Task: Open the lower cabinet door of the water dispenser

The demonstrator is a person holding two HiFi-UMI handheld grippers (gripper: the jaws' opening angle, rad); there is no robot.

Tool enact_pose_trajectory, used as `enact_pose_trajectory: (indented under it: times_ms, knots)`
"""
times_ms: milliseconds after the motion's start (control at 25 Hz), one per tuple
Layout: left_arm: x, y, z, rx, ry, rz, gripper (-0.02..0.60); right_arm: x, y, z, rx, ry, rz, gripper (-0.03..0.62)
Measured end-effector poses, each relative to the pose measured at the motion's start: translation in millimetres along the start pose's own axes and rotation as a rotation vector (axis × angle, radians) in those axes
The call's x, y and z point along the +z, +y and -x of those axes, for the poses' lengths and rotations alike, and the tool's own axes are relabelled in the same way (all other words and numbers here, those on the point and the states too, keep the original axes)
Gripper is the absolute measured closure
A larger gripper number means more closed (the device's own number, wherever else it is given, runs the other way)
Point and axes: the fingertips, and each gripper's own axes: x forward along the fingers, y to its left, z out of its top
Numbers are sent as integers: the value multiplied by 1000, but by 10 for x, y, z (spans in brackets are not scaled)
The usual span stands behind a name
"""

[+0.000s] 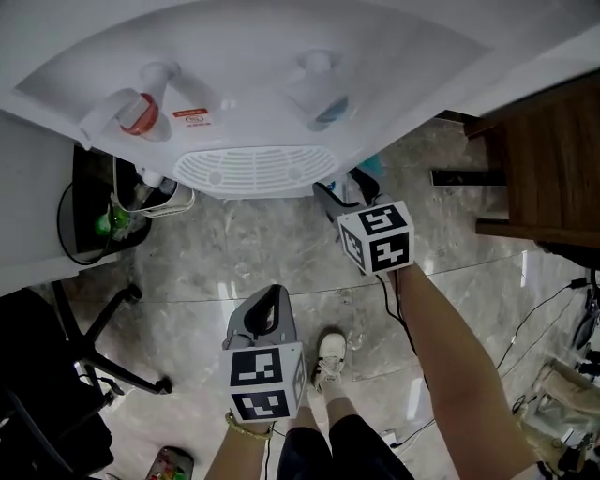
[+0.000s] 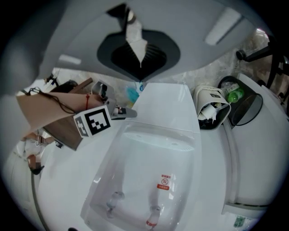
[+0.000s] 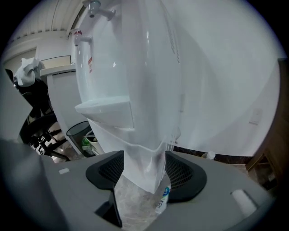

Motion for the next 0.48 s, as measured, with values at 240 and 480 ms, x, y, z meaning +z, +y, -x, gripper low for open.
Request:
enact_pose_trajectory:
  times_ms: [240,480]
  knots:
    - [100,107,-3,18,-24,40,574,-9,28,13,2,20,-37,362]
    - [51,188,48,47,-20,27,574,-249,274,276,21,40,-67,390]
